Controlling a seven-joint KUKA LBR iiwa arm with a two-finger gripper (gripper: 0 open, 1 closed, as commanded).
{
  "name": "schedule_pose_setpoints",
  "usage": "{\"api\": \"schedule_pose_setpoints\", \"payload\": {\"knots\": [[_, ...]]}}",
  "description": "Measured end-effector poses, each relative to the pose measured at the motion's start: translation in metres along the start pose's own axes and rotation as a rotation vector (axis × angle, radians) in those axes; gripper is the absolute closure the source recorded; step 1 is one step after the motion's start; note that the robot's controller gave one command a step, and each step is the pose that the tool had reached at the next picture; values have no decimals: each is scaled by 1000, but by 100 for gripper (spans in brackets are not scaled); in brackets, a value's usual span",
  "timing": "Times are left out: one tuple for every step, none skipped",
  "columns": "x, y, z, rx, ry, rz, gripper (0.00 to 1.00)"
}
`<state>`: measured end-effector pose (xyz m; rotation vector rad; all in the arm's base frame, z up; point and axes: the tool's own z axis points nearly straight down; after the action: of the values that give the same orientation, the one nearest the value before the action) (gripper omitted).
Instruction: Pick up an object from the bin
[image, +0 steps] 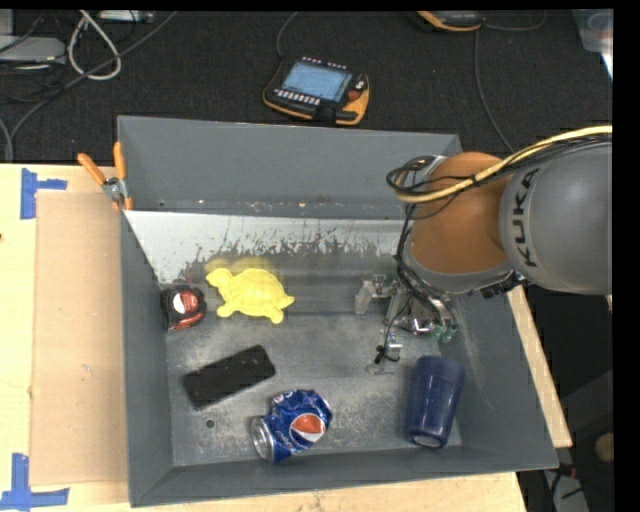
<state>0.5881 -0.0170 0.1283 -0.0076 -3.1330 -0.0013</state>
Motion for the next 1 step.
{"api": "schedule_pose_setpoints", "payload": {"knots": [[-2,0,-5,0,-7,-1,0]]}}
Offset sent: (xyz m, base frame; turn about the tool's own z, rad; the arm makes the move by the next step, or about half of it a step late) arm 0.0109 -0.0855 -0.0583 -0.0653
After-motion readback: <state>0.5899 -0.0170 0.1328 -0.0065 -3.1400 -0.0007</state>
